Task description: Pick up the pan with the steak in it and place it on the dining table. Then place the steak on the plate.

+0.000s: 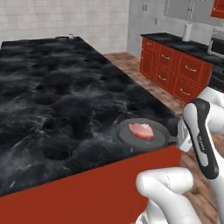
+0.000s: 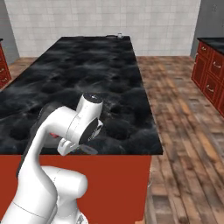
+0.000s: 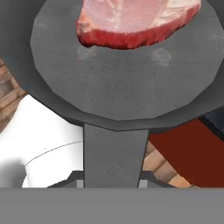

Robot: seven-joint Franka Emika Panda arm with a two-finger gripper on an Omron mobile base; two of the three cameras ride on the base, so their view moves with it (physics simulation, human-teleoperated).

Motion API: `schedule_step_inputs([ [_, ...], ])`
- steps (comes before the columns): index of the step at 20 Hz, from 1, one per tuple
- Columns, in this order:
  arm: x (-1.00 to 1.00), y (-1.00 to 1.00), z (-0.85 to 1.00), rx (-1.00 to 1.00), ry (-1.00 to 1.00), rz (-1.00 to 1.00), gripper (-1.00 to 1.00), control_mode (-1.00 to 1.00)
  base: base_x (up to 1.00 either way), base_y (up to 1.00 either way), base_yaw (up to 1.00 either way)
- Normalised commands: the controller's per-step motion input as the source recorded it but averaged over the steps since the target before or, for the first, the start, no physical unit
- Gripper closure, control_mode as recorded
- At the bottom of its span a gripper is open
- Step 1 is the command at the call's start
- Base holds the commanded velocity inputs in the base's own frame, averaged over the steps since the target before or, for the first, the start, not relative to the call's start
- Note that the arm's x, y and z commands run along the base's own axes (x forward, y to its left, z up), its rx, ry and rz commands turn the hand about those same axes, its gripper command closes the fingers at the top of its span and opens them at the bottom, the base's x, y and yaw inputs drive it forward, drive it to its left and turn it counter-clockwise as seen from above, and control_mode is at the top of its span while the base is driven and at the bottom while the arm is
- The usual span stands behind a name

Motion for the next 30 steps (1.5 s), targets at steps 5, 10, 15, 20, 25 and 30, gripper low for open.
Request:
schedule_step_inputs([
  [5,0.00,0.00,0.00,0.00,0.00,0.00,1.00,1.00,-0.12,-0.04,0.15],
  [10,0.00,0.00,0.00,0.00,0.00,0.00,1.00,1.00,0.02,-0.84,-0.03],
  [15,0.00,0.00,0.00,0.00,0.00,0.00,1.00,1.00,0.11,-1.00,-0.08],
  [20,0.00,0.00,0.00,0.00,0.00,0.00,1.00,1.00,0.08,-1.00,-0.10],
  [25,0.00,0.00,0.00,0.00,0.00,0.00,1.00,1.00,0.09,-1.00,-0.10],
  [30,0.00,0.00,0.00,0.00,0.00,0.00,1.00,1.00,0.11,-1.00,-0.10],
])
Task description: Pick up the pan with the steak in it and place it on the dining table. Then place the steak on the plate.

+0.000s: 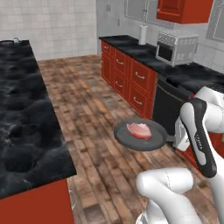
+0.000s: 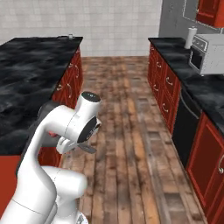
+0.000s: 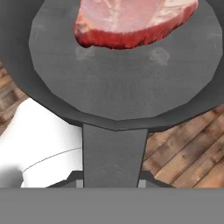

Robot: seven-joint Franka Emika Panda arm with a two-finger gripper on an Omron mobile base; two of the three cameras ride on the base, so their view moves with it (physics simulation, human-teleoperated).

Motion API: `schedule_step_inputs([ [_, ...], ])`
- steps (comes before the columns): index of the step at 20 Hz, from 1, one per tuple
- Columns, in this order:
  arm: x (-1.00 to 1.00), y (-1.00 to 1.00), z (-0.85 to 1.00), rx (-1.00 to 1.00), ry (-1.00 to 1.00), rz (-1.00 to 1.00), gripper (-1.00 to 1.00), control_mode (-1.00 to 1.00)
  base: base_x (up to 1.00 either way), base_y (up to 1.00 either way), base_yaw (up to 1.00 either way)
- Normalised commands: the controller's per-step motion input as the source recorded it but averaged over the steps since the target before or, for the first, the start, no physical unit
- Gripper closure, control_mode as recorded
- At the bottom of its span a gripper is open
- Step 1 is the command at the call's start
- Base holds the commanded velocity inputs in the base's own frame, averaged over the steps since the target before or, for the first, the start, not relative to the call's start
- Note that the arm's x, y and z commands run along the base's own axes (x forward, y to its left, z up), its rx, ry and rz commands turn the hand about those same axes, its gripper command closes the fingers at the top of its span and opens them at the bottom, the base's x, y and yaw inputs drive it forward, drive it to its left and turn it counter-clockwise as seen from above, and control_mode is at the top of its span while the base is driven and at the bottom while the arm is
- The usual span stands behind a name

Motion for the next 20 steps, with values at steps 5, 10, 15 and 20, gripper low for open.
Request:
schedule_step_inputs([
  [5,0.00,0.00,0.00,0.00,0.00,0.00,1.00,1.00,0.15,-1.00,-0.09],
  [10,0.00,0.00,0.00,0.00,0.00,0.00,1.00,1.00,0.55,-0.66,-0.06],
  [15,0.00,0.00,0.00,0.00,0.00,0.00,1.00,1.00,1.00,0.03,0.00],
  [20,0.00,0.00,0.00,0.00,0.00,0.00,1.00,1.00,1.00,0.17,0.00],
])
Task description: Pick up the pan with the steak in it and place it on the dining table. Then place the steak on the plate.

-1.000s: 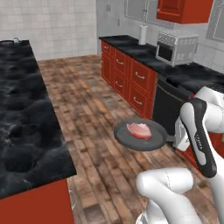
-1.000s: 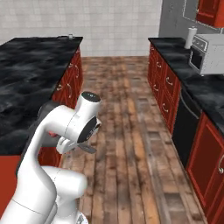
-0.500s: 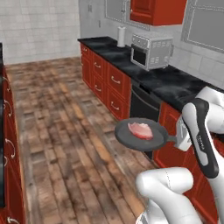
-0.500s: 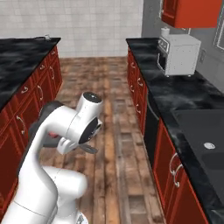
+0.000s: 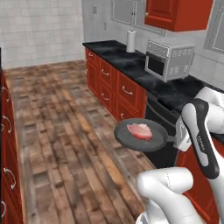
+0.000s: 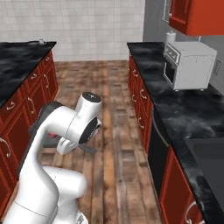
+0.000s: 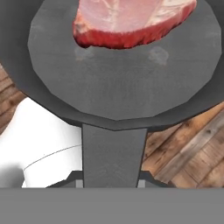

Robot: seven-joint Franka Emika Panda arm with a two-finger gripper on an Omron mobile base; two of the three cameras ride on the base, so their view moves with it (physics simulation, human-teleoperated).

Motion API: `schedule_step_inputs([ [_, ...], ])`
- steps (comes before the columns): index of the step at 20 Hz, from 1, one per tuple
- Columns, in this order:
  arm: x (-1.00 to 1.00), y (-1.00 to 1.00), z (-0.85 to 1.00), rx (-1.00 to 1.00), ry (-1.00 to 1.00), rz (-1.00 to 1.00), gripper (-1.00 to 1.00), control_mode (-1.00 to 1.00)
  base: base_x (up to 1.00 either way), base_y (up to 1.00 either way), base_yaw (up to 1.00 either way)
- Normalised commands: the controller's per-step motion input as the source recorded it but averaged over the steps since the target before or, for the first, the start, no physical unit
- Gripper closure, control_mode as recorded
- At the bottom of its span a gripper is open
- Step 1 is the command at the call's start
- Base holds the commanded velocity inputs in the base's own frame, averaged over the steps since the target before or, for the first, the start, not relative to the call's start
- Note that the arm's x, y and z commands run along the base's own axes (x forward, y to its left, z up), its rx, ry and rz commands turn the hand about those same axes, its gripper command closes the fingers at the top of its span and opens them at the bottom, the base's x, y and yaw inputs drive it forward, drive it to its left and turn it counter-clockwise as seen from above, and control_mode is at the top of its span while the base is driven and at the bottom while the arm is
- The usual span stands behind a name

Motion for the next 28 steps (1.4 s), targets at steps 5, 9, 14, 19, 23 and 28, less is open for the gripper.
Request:
schedule_step_inputs([
  [5,0.00,0.00,0.00,0.00,0.00,0.00,1.00,1.00,1.00,0.11,0.00],
  [9,0.00,0.00,0.00,0.00,0.00,0.00,1.00,1.00,1.00,0.05,0.00],
  [14,0.00,0.00,0.00,0.00,0.00,0.00,1.00,1.00,1.00,0.04,0.00],
  [19,0.00,0.00,0.00,0.00,0.00,0.00,1.00,1.00,1.00,0.05,0.00],
  [23,0.00,0.00,0.00,0.00,0.00,0.00,1.00,1.00,1.00,0.05,0.00],
  [28,0.00,0.00,0.00,0.00,0.00,0.00,1.00,1.00,1.00,0.08,0.00],
])
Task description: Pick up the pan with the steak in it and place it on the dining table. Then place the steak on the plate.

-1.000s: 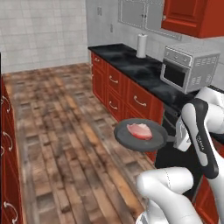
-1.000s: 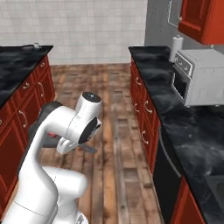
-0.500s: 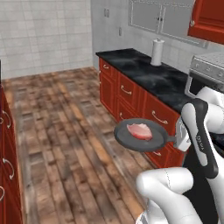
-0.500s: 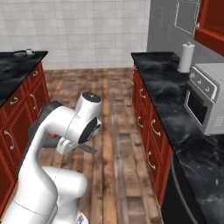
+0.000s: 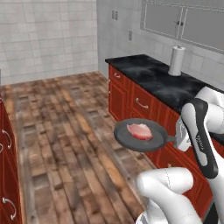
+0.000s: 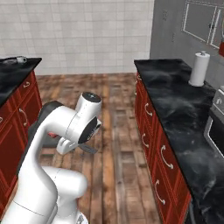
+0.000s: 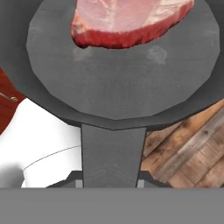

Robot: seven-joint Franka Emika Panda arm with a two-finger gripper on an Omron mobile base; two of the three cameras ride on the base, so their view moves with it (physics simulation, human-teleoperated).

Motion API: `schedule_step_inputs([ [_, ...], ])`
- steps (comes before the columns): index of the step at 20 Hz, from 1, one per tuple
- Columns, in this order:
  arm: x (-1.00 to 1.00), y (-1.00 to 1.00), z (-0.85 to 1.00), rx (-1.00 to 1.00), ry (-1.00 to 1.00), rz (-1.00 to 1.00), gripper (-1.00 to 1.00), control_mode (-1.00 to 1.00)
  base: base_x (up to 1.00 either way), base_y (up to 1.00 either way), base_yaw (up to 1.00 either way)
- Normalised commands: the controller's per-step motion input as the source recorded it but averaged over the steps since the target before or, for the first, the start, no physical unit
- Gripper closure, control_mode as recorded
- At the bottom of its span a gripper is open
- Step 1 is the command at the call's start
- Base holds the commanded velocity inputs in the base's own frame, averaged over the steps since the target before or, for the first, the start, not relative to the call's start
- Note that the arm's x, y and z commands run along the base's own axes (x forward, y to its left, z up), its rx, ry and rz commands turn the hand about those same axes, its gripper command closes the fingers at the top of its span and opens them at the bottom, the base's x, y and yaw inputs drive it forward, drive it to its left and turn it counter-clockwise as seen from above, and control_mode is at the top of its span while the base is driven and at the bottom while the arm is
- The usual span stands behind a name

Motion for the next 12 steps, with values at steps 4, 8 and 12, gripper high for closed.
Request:
schedule_step_inputs([
  [4,0.00,0.00,0.00,0.00,0.00,0.00,1.00,1.00,1.00,0.06,0.00],
  [8,0.00,0.00,0.00,0.00,0.00,0.00,1.00,1.00,1.00,0.07,0.00],
  [12,0.00,0.00,0.00,0.00,0.00,0.00,1.00,1.00,1.00,0.08,0.00],
])
